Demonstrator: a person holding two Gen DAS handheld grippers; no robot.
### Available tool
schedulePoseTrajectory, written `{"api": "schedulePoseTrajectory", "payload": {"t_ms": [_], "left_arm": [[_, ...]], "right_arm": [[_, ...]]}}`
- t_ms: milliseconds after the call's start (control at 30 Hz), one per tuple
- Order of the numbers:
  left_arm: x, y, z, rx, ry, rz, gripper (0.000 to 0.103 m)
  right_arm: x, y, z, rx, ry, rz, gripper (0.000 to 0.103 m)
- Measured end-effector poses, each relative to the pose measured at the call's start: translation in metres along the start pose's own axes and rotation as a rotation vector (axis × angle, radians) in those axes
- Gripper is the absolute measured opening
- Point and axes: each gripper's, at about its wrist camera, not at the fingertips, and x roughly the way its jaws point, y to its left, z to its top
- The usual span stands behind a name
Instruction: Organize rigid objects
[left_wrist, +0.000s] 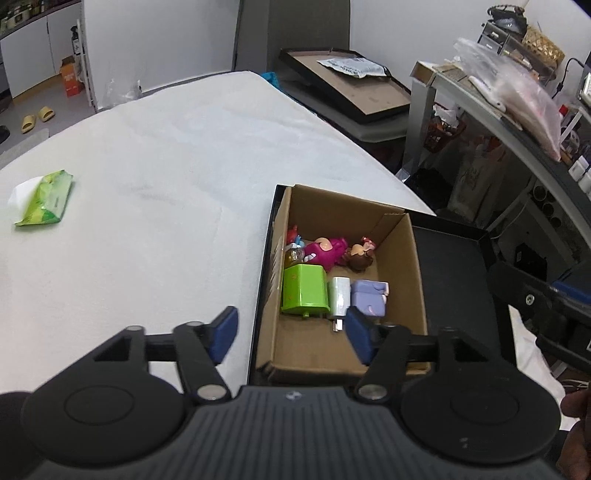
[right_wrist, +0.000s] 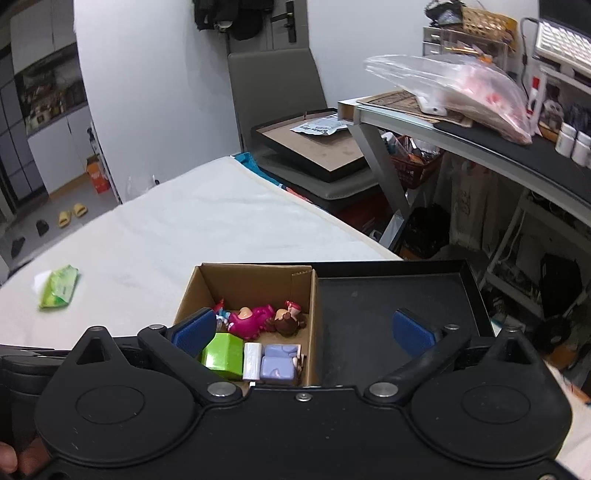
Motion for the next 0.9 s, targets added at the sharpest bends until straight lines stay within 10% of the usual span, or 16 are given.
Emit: {"api": "schedulePoseTrajectory", "payload": {"t_ms": [900], "left_arm": [[-0.105,-0.033,-0.035,0.112,-0.079,0.042,0.091]], "right_arm": [[-0.100,-0.044,-0.021,0.156,-0.040,-0.009,0.103]]}}
